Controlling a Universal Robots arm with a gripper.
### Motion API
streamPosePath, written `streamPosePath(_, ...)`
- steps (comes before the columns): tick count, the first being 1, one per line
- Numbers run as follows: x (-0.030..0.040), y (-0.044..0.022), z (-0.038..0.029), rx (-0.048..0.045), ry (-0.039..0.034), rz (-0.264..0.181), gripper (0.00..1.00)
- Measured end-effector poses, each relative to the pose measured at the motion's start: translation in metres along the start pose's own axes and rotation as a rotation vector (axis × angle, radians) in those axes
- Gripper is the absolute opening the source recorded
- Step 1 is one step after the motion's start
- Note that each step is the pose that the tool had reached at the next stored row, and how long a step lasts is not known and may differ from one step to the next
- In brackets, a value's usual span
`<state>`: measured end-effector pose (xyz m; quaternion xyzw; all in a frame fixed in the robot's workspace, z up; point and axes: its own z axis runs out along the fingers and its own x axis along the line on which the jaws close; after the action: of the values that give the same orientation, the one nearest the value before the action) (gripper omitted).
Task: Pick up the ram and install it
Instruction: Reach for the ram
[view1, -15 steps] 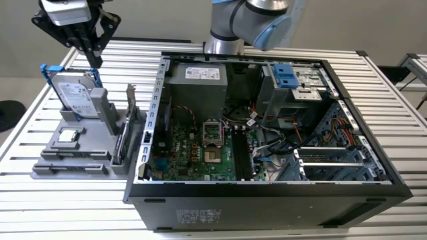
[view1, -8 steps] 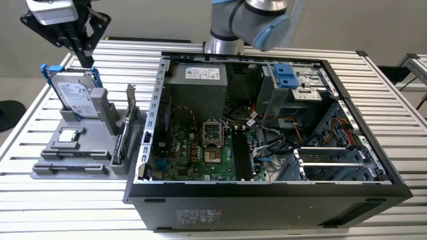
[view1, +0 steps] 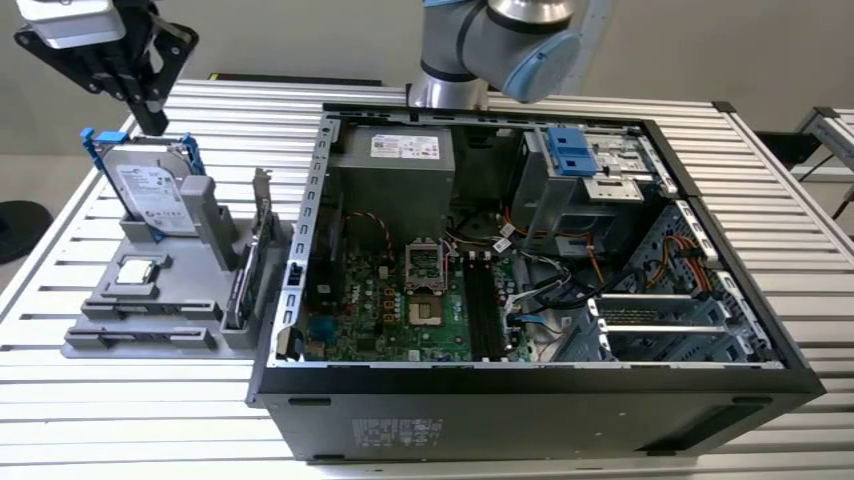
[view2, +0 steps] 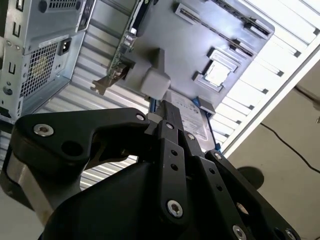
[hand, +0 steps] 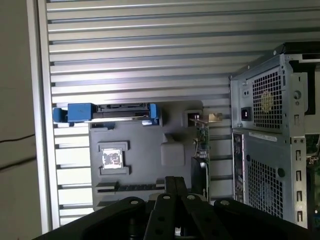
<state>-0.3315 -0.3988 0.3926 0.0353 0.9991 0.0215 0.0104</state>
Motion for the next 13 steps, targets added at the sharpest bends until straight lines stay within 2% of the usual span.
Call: streamPosePath(13, 0.0262, -0.0019, -0.0005, 0.0000, -0.0001, 0.000, 0.00)
